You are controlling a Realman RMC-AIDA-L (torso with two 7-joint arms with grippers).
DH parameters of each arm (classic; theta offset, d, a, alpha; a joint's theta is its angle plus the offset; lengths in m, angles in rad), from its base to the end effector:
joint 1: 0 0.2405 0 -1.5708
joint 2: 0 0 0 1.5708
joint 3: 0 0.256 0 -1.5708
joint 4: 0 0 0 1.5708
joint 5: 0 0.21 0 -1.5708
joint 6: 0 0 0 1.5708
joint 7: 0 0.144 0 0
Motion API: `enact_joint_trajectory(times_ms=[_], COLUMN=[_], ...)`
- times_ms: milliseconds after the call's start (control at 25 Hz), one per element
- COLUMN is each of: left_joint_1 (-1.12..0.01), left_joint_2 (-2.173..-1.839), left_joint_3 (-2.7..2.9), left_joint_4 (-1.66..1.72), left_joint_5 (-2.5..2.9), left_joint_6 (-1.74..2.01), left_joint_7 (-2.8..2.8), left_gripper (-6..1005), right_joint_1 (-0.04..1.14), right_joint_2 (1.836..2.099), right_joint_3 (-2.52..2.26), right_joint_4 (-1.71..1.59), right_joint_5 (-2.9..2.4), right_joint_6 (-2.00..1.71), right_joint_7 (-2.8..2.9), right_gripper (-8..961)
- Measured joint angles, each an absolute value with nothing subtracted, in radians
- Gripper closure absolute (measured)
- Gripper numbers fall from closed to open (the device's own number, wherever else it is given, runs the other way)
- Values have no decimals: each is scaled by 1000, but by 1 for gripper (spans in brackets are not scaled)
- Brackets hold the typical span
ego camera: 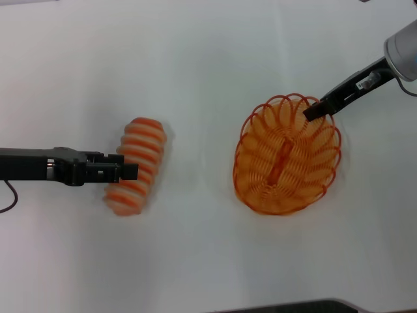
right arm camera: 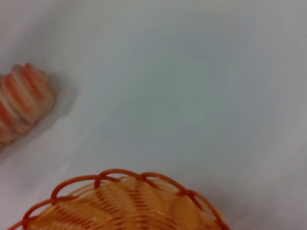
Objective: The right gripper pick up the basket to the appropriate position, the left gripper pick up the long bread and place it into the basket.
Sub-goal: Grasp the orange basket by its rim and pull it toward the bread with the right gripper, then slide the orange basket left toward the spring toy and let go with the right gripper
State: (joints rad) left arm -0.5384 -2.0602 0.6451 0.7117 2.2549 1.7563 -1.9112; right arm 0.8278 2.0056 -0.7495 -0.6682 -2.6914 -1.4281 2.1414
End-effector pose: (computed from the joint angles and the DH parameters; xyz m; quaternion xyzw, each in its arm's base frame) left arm -0.2727 0.3014 0.0059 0.8840 0.4377 0.1636 0.0167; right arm 0.2590 0.3915 0.0126 -0.8960 0.4161 -0.0934 0.1243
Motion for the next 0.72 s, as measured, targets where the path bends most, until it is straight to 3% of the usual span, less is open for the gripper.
enact_joint_trajectory(times_ms=[40, 400, 720], left_joint_1=[-539, -546, -560], left_joint_2=[-2060, -2060, -2056], left_joint_3=[645, 644, 644], left_joint_4=[712, 712, 712], left_joint_5=[2255, 2255, 2255], left_joint_6=[1756, 1755, 1742], left_joint_7=[-1911, -1912, -1917], left_gripper=[362, 361, 361], right_joint_1=[824, 729, 632], right_joint_2=[2004, 1964, 1962], right_joint_3=[-745, -637, -545], right_joint_4=[-668, -666, -605], right_joint_5=[-2682, -2453, -2286], right_joint_6=[-1430, -1466, -1461], right_joint_7=[2142, 2163, 2267], right_gripper=[842, 856, 857])
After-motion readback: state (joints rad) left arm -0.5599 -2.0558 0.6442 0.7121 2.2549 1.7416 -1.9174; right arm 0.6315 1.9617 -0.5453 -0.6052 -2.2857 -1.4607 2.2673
